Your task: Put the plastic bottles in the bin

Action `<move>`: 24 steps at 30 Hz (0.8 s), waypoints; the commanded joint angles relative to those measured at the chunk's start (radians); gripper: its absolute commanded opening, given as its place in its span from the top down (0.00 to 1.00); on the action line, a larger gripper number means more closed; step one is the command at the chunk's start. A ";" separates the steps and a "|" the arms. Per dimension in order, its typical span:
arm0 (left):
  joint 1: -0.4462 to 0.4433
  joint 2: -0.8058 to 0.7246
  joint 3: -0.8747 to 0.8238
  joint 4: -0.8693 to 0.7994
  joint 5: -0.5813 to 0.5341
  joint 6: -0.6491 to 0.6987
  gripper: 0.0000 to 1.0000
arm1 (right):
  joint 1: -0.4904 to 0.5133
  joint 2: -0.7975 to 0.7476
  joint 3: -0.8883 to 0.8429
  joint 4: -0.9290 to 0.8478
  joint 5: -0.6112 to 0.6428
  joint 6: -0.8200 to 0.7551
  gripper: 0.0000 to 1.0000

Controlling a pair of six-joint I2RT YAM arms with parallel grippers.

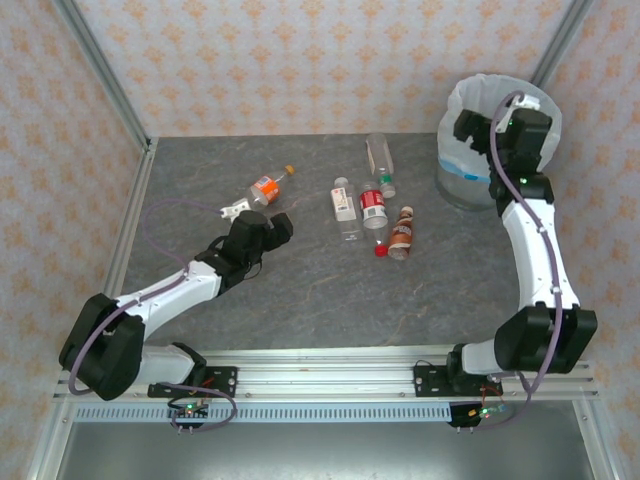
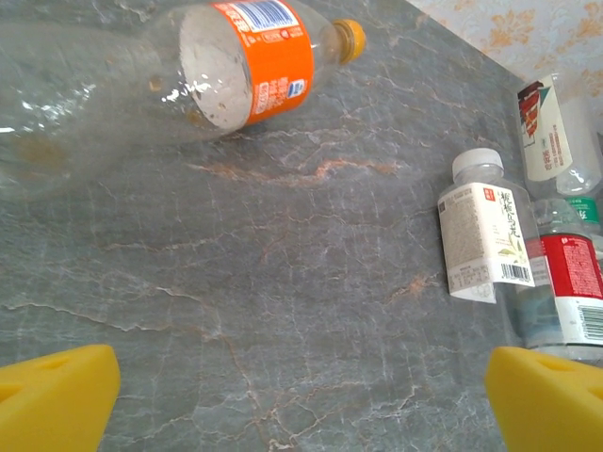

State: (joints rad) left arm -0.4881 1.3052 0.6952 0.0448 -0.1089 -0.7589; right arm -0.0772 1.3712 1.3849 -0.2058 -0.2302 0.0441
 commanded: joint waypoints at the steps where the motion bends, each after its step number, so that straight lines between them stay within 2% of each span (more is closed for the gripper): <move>1: 0.010 0.016 0.043 0.031 0.022 -0.016 0.00 | 0.070 -0.053 -0.055 0.014 -0.114 -0.007 0.01; 10: 0.010 0.038 0.049 0.063 0.050 -0.050 0.00 | 0.207 -0.167 -0.271 -0.050 -0.056 -0.012 0.01; 17: 0.010 0.070 0.072 0.085 0.103 -0.072 0.00 | 0.215 -0.182 -0.444 -0.043 -0.058 0.119 0.01; 21: 0.002 0.083 0.081 0.083 0.120 -0.109 0.00 | 0.224 -0.179 -0.500 -0.091 -0.027 0.135 0.01; 24: -0.017 0.075 0.086 0.074 0.090 -0.147 0.00 | 0.226 -0.146 -0.512 -0.149 -0.014 0.130 0.01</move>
State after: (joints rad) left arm -0.4915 1.3846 0.7460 0.1028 -0.0051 -0.8585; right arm 0.1421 1.2076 0.8810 -0.2993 -0.2836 0.1528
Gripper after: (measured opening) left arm 0.998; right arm 0.993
